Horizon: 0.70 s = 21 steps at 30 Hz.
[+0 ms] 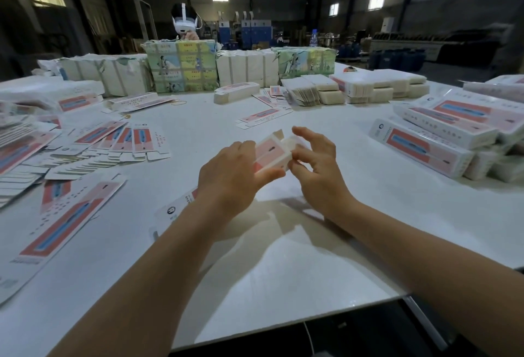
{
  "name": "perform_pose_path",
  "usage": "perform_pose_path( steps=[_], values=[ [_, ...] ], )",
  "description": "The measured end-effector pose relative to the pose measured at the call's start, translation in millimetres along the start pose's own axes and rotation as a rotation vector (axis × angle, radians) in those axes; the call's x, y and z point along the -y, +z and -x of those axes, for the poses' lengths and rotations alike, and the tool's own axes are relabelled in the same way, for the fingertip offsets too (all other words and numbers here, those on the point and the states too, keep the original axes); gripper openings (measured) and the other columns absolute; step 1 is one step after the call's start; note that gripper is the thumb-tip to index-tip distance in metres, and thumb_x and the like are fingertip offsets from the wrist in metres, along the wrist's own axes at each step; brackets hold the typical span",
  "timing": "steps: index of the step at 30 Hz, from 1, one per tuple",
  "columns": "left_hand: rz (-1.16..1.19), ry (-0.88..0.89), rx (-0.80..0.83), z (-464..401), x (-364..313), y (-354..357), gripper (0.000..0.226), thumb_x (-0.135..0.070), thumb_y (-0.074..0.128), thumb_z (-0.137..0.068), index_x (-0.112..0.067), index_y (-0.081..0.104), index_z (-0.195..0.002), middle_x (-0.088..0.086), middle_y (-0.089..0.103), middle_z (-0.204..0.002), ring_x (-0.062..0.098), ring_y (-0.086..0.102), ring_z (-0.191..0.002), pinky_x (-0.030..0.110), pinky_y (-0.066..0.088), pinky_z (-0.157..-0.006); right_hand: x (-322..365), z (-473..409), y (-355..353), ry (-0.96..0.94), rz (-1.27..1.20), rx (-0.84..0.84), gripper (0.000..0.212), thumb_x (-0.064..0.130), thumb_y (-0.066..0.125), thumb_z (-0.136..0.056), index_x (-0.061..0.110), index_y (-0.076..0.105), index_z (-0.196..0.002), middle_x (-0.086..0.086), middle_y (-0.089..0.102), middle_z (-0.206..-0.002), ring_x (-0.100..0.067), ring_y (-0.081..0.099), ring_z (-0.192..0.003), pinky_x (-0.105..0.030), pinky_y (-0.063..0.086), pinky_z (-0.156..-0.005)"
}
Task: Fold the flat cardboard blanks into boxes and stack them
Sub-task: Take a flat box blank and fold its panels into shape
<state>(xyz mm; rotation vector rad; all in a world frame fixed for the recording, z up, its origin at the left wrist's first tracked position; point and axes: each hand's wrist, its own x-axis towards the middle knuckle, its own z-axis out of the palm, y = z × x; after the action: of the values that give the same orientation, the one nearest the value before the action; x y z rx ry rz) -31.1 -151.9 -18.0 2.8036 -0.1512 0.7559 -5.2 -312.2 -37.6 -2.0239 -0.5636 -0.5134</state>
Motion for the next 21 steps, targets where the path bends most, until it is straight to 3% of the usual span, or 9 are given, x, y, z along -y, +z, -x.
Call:
perform_pose_path(
  steps=[4,8,9,12,15,18,19,21],
  values=[
    [0.038,0.019,0.062,1.4,1.4,-1.1,0.057,-0.069,0.049,-0.078,-0.021,0.053,-0.107,-0.004,0.055,-0.095,0.016,0.047,-0.078,0.032,0.041,-0.061,4.6,0.9,-2.4,-0.008,-0.013,0.088,0.039,0.017,0.041,-0.077,0.011,0.072,-0.101,0.006,0.036,-0.149,-0.008,0.012,-0.139,-0.028,0.013,-0.115],
    [0.039,0.009,0.097,2.4,-0.3,-0.7,0.056,-0.072,0.046,-0.078,-0.023,0.054,-0.105,-0.006,0.054,-0.093,0.017,0.048,-0.079,0.032,0.04,-0.061,7.8,3.8,-4.3,0.048,-0.127,-0.024,0.028,0.015,0.054,-0.077,0.022,0.058,-0.104,0.006,0.058,-0.119,-0.011,0.04,-0.125,-0.044,0.034,-0.108],
    [0.019,0.005,0.104,2.8,-0.9,-0.2,0.056,-0.073,0.044,-0.077,-0.023,0.053,-0.103,-0.006,0.052,-0.091,0.017,0.047,-0.079,0.032,0.039,-0.061,8.6,4.2,-4.6,0.068,-0.162,-0.038,0.036,0.009,0.06,-0.08,0.024,0.052,-0.111,0.001,0.059,-0.118,-0.015,0.046,-0.122,-0.045,0.037,-0.106],
    [-0.079,0.001,0.125,3.7,-3.3,2.6,0.06,-0.075,0.034,-0.078,-0.023,0.05,-0.103,-0.006,0.049,-0.09,0.016,0.045,-0.078,0.031,0.039,-0.06,9.3,5.4,-1.8,0.1,-0.149,0.003,0.059,0.002,0.06,-0.085,0.018,0.04,-0.138,-0.003,0.059,-0.118,-0.02,0.051,-0.12,-0.043,0.037,-0.107],
    [-0.177,-0.017,0.131,3.7,-7.2,6.3,0.064,-0.075,0.026,-0.079,-0.021,0.048,-0.105,-0.005,0.046,-0.092,0.014,0.04,-0.08,0.031,0.034,-0.06,7.1,5.8,7.8,0.071,-0.039,0.016,0.063,-0.003,0.05,-0.087,0.014,0.035,-0.145,-0.008,0.06,-0.117,-0.023,0.054,-0.115,-0.039,0.039,-0.105],
    [-0.205,-0.027,0.134,2.5,-10.6,8.4,0.063,-0.074,0.026,-0.081,-0.02,0.047,-0.106,-0.003,0.052,-0.099,0.015,0.039,-0.081,0.031,0.034,-0.061,6.5,5.4,9.2,0.078,-0.052,0.024,0.066,-0.007,0.043,-0.087,0.015,0.032,-0.147,-0.009,0.06,-0.123,-0.018,0.056,-0.106,-0.011,0.041,-0.089],
    [-0.205,-0.027,0.134,2.0,-11.1,8.9,0.062,-0.073,0.027,-0.081,-0.02,0.047,-0.107,-0.002,0.052,-0.101,0.015,0.039,-0.081,0.031,0.034,-0.061,5.9,4.6,8.4,0.078,-0.055,0.027,0.067,-0.008,0.042,-0.087,0.016,0.03,-0.148,-0.008,0.059,-0.124,-0.019,0.056,-0.105,-0.01,0.04,-0.087],
    [-0.189,-0.032,0.13,0.9,-11.2,9.3,0.061,-0.073,0.027,-0.081,-0.021,0.047,-0.106,-0.003,0.053,-0.101,0.015,0.038,-0.081,0.031,0.035,-0.062,4.9,2.2,8.2,0.049,-0.029,0.045,0.067,-0.007,0.042,-0.087,0.017,0.029,-0.148,-0.01,0.059,-0.126,-0.024,0.054,-0.11,-0.025,0.04,-0.097]
  ],
)
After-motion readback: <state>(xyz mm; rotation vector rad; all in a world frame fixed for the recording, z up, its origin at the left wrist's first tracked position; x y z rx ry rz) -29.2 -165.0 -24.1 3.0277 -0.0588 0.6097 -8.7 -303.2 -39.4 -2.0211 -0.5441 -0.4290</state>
